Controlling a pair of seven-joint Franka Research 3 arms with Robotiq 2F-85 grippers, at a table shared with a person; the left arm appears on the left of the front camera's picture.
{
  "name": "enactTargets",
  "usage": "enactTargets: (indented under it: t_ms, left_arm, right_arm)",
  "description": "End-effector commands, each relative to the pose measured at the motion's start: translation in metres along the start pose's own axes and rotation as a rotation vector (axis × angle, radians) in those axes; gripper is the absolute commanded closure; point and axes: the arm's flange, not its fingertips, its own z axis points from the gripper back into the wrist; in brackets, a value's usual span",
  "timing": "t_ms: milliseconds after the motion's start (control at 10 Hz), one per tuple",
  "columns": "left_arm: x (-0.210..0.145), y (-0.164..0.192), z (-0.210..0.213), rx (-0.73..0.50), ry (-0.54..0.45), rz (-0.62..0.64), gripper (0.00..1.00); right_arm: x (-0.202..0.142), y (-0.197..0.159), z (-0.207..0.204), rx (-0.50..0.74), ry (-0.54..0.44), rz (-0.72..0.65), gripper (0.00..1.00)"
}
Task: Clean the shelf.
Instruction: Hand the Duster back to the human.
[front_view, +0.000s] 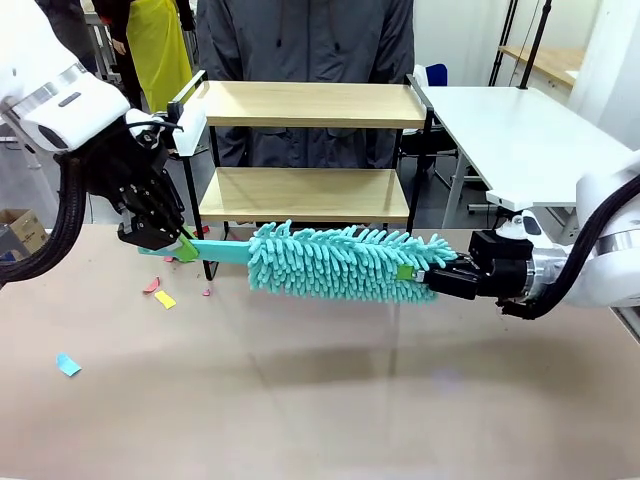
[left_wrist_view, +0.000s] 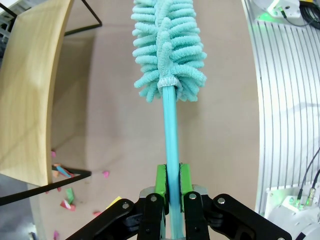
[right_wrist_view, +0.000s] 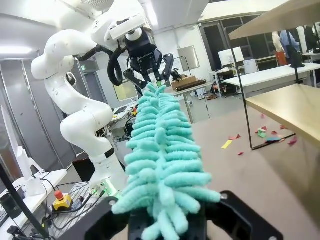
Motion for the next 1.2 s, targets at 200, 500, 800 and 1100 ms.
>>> enactTargets:
  t_ms: [200,500,800,1100]
  left_arm:
    - [0.002,-0.002,0.002,0.0,-0.008,0.012,0.87]
    - [-0.001,0.0,0.003,-0.005,-0.028,0.002,0.3]
    - [-0.019,0.0,0.037,0.013,-0.235,0.09,0.0]
    - [-0.067,0.001,0.089,-0.008,-0.453,0.092,0.0]
  right_arm:
    - [0.003,-0.006,-0.002,0.04,0.005,-0.001,1.0]
    - [0.001,-0.002,0.0,0.008,0.002,0.001,1.0]
    - [0.001,-0.002,0.0,0.008,0.002,0.001,1.0]
    - [0.001,-0.002,0.0,0.008,0.002,0.001,1.0]
